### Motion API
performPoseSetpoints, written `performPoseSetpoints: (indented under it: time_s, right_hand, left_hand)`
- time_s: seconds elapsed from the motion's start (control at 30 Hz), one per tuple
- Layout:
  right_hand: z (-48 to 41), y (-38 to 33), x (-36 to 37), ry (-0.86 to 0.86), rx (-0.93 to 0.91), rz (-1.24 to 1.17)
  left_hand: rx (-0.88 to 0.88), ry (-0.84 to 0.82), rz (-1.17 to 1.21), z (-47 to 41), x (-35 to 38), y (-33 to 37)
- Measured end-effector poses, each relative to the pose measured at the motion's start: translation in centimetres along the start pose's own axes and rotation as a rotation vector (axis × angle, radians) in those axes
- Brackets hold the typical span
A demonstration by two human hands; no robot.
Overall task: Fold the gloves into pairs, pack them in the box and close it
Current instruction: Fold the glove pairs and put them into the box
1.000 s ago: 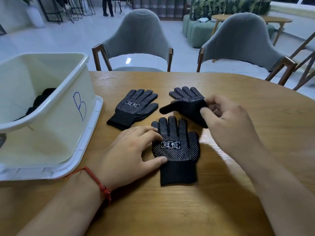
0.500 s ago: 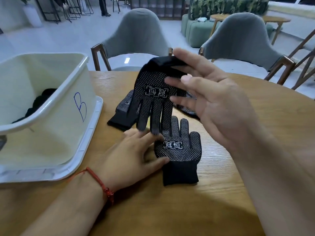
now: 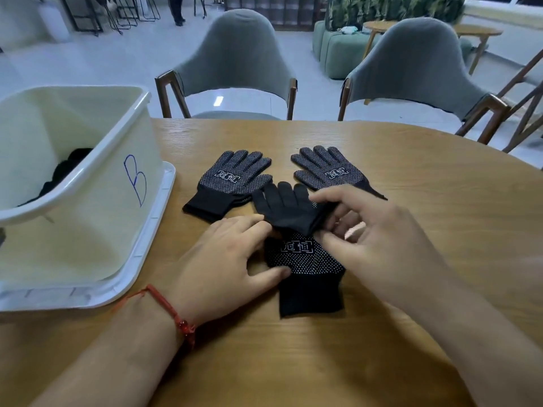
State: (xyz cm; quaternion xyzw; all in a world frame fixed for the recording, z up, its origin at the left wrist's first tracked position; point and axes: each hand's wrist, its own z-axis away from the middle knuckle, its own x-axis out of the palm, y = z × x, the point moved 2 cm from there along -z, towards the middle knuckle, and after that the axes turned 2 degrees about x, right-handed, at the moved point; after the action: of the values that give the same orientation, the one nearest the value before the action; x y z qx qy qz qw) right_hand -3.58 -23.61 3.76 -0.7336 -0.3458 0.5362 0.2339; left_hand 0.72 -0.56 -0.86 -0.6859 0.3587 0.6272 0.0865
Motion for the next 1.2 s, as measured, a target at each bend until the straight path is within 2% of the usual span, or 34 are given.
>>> performPoseSetpoints:
  time_s: [0.1,0.2,0.27,0.37,0.43,0.67,0.97,1.2]
  right_hand:
    - [0.8,0.4,-0.1,0.101,-0.123,0.363]
    - [1.3,0.0,-0.2,0.131,-0.145,0.551]
    - [1.8,0.0,0.2,0.051,-0.181,0.557]
    - [2.5,0.5,2.0,-0.159,-0.276,0.502]
    - [2.3,1.0,3.0,-0.195,-0.307,0.492]
    - [3.1,-0.6,2.3,0.003,-0.241,0.484]
    - [3.0,-0.4,2.7,-0.061,-0.216,0.536]
    - [3.3,-0.7,2.8,0.043,-0.221,0.608]
  left_hand:
    - [-0.012,-0.007,-0.01,0.1,0.0,0.0]
    - [-0.011,0.002,-0.006,0.2,-0.1,0.1]
    - [-0.009,0.008,-0.01,0.2,-0.1,0.1]
    - [-0.014,0.016,-0.025,0.2,0.0,0.3]
    - [-0.031,0.022,-0.042,0.3,0.2,0.3]
    - [-0.051,-0.007,-0.061,0.2,0.1,0.2]
    - [-0.045,-0.013,-0.053,0.2,-0.1,0.4]
    - [-0.049,-0.015,-0.063,0.2,-0.2,0.4]
